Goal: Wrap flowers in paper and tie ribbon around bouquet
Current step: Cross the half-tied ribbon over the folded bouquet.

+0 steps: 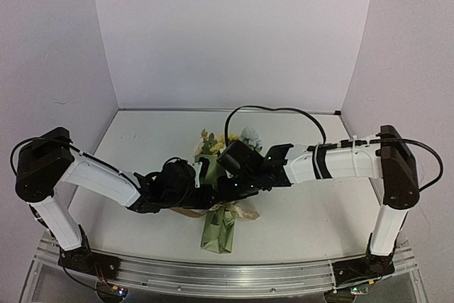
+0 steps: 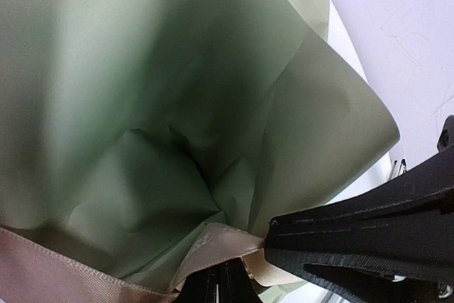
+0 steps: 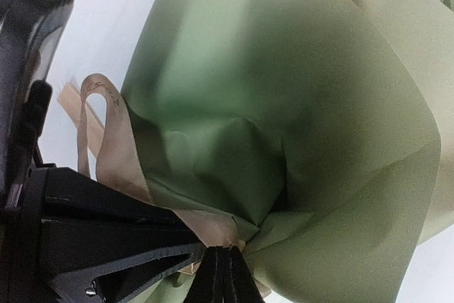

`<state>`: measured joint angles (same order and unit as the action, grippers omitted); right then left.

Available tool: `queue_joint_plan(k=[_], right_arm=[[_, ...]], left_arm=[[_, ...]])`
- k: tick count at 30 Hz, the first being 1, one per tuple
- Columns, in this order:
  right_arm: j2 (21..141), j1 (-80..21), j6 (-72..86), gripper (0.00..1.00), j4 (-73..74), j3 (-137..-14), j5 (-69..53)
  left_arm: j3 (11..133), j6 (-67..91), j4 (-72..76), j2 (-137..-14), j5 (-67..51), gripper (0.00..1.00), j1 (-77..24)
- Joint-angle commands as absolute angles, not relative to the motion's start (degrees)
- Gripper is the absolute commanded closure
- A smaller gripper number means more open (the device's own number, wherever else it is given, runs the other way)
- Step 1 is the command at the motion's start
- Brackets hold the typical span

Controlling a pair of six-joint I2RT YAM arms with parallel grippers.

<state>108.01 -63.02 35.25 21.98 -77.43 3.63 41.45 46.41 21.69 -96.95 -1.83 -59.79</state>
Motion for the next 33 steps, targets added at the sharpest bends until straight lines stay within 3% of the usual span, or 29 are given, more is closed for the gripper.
queue_joint_plan(k=[1,16,33], right_arm=[[107.82,-62.8,35.36,1.0,21.91,-79.65,5.49],[101.84,-63.37,39.58,1.0,16.11,-73.47,0.23],[105.8,-63.72,44.46,1.0,11.96,-70.69,-4.53]], left_arm=[[41.66,46.32,22.59,-96.25,-2.01,0.96,-59.4],[43.72,46.47,21.38,-97.73,-2.4,0.96,-59.42],[43.45,46.19,21.39,-96.69,-2.93,0.9,-59.68]])
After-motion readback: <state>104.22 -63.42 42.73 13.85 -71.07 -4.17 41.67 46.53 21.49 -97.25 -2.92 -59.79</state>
